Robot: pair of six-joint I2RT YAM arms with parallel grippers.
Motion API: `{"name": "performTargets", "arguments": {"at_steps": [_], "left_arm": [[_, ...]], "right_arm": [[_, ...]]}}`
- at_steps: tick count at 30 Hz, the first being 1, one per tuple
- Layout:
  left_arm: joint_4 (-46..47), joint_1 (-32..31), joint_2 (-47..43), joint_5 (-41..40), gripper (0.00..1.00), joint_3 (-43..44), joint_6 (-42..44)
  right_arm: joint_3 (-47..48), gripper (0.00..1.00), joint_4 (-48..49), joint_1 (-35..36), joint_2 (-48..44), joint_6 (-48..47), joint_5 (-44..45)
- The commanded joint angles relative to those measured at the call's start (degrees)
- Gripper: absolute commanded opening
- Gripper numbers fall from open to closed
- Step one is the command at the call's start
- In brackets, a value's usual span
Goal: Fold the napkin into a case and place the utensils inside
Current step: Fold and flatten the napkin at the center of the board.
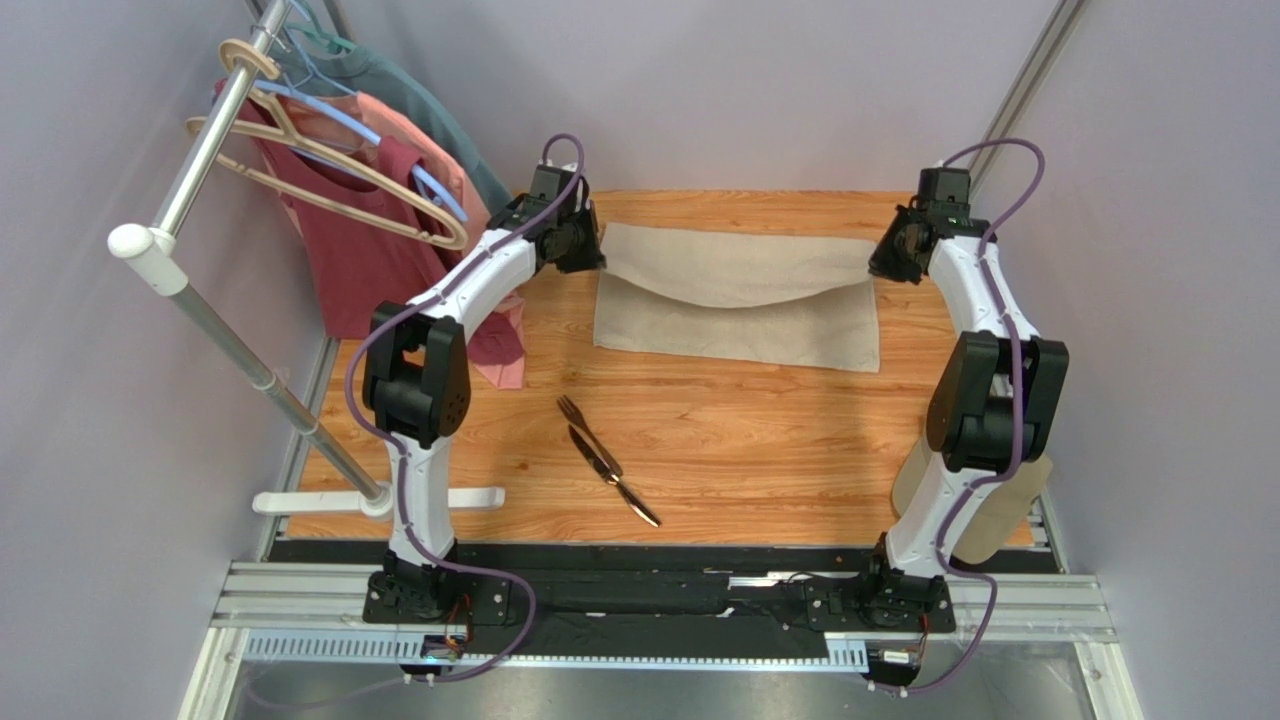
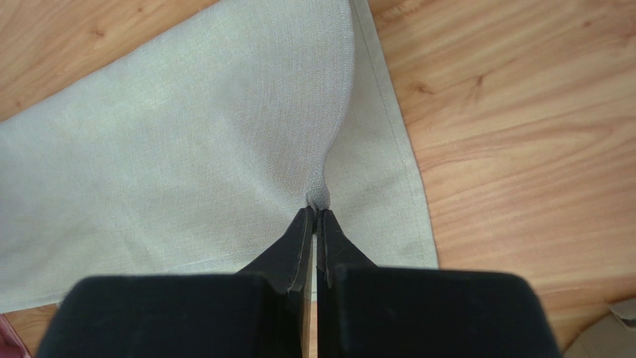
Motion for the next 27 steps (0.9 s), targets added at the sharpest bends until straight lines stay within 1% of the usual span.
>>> {"name": "performTargets", "arguments": {"at_steps": [1,3,5,17,18,20,24,27], "left_arm": [[-4.11,-0.05,-2.15,3.26,0.0,-3.0,-2.49],[-4.63,-0.4,-1.8,4.05,0.0,-3.44,-2.58],[-5.95,-1.01,-1.89,3.18,0.0,-3.62,-2.4],[-9.12,-1.28,-0.39,1.6,0.0,-6.43,-2.49],[-9.12,-1.28,-0.48,1.34,0.0,-6.78,-2.58],[-9.47,-1.28,-0.57,0.81,0.0,-6.87,-2.49],[-9.47,-1.28,-2.15,-0.78,0.0,-6.61,-2.05],[-9.47,-1.28,-2.5,-0.87,0.0,-6.43,-2.31]], "right_arm": [[-4.25,0.0,-1.5,-1.28,-4.4,-0.84,1.0],[-7.07,0.0,-1.59,-1.28,-5.02,-0.76,2.14],[-8.47,0.0,-1.93,-1.46,-4.85,-0.58,2.94],[-12.52,0.0,-2.38,-1.64,-3.88,1.35,2.94],[-12.79,0.0,-2.29,-1.64,-3.97,1.53,4.77],[-13.49,0.0,-2.11,-1.64,-4.23,1.7,4.61],[-14.37,0.0,-1.58,-1.2,-7.91,2.05,4.17],[-14.02,0.0,-3.96,-1.2,-10.29,2.76,5.57]]}}
